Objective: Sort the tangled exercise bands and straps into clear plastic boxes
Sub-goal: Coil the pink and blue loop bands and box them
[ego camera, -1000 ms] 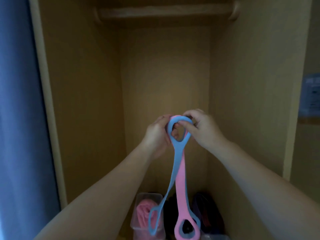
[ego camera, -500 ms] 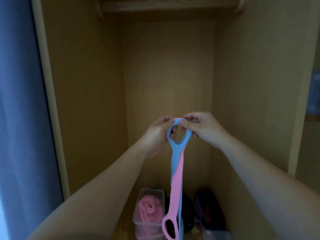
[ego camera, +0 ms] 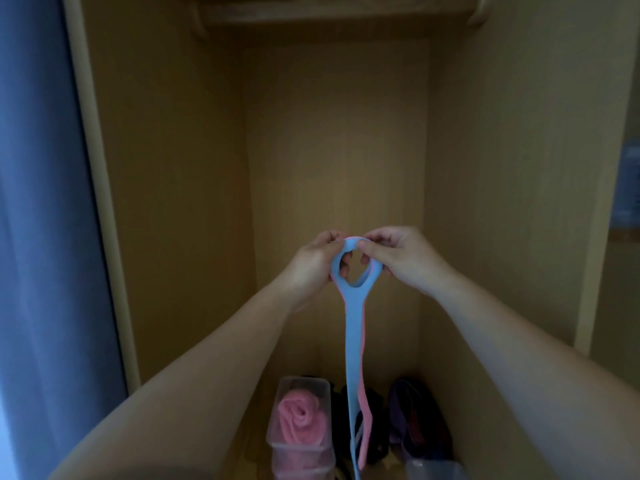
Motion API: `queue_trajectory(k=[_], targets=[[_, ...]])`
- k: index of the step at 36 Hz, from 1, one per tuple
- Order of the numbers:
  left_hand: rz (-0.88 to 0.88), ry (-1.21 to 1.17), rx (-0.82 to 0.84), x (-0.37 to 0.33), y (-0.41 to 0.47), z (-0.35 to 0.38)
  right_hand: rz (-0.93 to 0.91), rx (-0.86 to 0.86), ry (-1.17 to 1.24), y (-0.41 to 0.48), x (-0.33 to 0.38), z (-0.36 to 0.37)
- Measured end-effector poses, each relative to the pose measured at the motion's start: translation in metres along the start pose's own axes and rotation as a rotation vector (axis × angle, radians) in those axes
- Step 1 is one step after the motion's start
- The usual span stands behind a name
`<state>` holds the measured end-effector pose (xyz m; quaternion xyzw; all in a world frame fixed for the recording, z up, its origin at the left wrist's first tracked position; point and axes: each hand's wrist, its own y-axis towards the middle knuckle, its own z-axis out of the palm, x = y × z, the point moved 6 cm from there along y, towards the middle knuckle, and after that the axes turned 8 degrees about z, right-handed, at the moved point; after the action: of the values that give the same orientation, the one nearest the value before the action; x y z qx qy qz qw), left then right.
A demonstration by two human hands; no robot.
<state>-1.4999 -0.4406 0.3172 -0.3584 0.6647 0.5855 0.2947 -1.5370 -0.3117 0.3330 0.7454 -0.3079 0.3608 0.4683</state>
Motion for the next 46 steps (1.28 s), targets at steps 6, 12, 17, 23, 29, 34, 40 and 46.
queue_trajectory(k=[6, 12, 17, 23, 29, 34, 40, 46], targets=[[-0.019, -0.122, 0.021, -0.003, -0.002, 0.002, -0.008, -0.013, -0.002, 0.001, 0.001, 0.0], [0.004, -0.042, 0.051, -0.004, -0.002, 0.001, 0.022, -0.025, 0.11, 0.0, -0.001, 0.002], [0.057, -0.024, -0.062, -0.004, -0.001, -0.002, 0.049, 0.027, 0.242, -0.004, -0.006, 0.009], [0.06, -0.045, -0.039, 0.0, -0.003, -0.009, 0.119, 0.119, 0.417, -0.013, -0.016, 0.007], [0.055, -0.193, -0.021, 0.011, -0.011, -0.009, 0.107, 0.036, 0.442, -0.01, -0.017, 0.003], [-0.052, -0.255, 0.041, 0.033, -0.028, 0.004, 0.088, 0.001, 0.475, -0.009, -0.015, 0.002], [-0.103, -0.275, 0.057, 0.052, -0.038, 0.021, 0.123, -0.028, 0.512, -0.01, -0.018, -0.002], [-0.132, -0.249, 0.06, 0.057, -0.041, 0.031, 0.196, -0.003, 0.516, -0.009, -0.022, -0.004]])
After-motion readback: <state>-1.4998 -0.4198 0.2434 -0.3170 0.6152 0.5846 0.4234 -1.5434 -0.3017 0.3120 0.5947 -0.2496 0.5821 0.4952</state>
